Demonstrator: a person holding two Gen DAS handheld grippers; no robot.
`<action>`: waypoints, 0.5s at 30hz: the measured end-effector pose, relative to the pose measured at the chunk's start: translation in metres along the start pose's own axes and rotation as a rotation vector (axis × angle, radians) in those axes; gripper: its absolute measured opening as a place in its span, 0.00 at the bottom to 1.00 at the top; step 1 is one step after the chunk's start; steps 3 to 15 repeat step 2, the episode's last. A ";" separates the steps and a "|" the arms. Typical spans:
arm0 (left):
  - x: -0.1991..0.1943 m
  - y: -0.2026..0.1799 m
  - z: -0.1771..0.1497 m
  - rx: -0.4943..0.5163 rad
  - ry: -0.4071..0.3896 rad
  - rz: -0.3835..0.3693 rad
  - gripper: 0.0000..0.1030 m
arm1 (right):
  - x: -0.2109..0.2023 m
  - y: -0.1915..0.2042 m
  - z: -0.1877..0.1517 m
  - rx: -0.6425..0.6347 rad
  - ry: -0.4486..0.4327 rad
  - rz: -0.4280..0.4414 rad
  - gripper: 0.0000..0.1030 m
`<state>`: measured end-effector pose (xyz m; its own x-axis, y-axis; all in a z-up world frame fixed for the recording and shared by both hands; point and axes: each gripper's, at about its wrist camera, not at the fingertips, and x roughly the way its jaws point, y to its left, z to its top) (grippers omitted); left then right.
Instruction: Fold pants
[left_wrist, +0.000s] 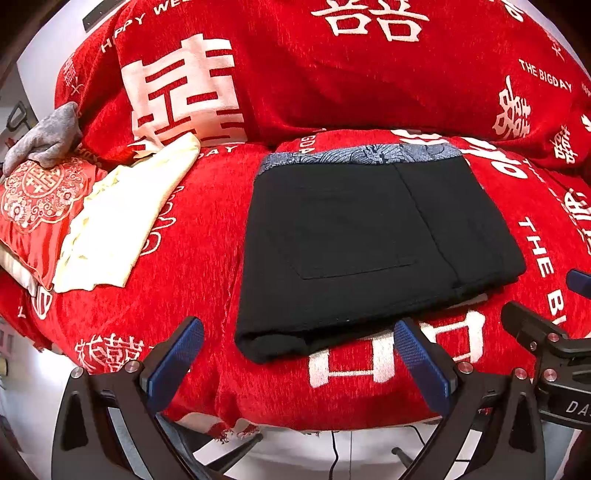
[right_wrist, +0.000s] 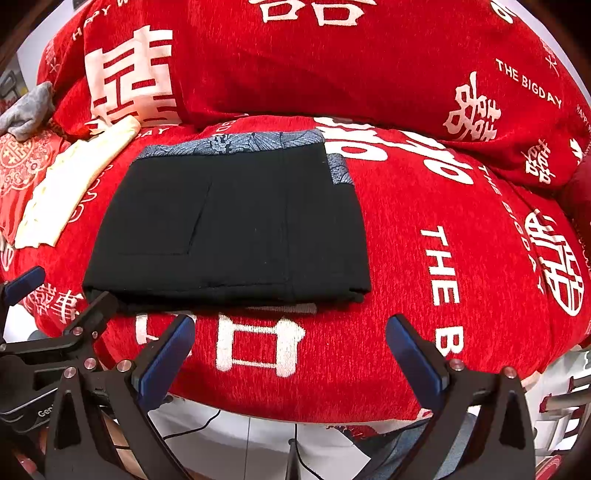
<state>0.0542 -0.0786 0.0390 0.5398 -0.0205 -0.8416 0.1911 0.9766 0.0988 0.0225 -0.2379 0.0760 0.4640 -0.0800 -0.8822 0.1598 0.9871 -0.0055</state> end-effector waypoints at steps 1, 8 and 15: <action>0.000 0.000 0.000 -0.001 -0.002 -0.003 1.00 | 0.001 -0.001 0.000 0.001 0.001 -0.001 1.00; 0.000 0.000 0.001 -0.001 -0.002 -0.004 1.00 | 0.001 -0.001 0.000 0.003 0.002 -0.001 1.00; 0.000 0.000 0.001 -0.001 -0.002 -0.004 1.00 | 0.001 -0.001 0.000 0.003 0.002 -0.001 1.00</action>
